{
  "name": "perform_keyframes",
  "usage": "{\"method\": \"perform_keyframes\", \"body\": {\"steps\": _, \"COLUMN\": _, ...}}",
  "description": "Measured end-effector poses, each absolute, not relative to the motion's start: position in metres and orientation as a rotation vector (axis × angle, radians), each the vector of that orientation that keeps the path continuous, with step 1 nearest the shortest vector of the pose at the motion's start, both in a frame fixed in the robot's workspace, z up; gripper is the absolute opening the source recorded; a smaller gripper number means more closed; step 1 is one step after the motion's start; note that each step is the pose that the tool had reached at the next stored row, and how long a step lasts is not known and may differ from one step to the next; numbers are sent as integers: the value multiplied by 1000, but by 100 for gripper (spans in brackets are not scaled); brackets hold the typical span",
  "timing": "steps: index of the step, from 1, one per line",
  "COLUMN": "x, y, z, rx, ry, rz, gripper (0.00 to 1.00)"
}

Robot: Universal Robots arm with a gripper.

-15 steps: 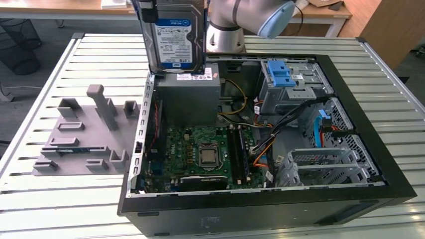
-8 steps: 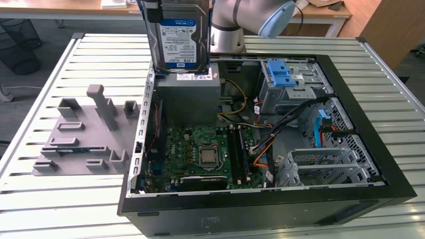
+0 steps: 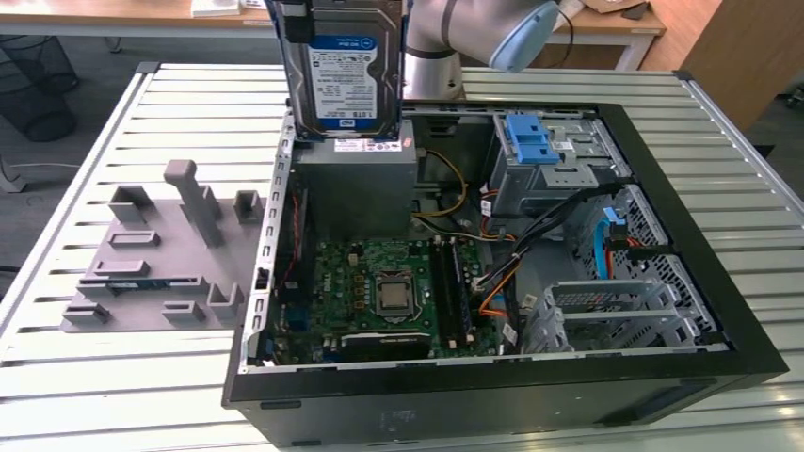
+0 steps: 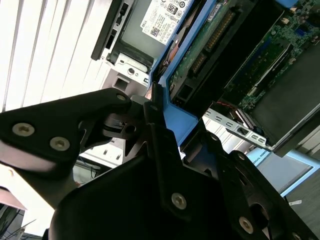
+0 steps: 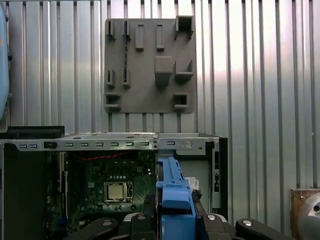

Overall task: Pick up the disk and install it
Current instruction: 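Pick up the disk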

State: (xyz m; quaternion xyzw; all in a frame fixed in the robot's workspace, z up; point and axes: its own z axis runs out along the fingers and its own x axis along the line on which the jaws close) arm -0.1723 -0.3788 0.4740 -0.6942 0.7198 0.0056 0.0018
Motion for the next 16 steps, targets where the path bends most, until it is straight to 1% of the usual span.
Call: {"method": "perform_keyframes", "body": {"steps": 16, "x": -166, "y": -379, "z": 474, "rx": -2178, "ry": 2259, "rz": 17, "gripper": 36}}
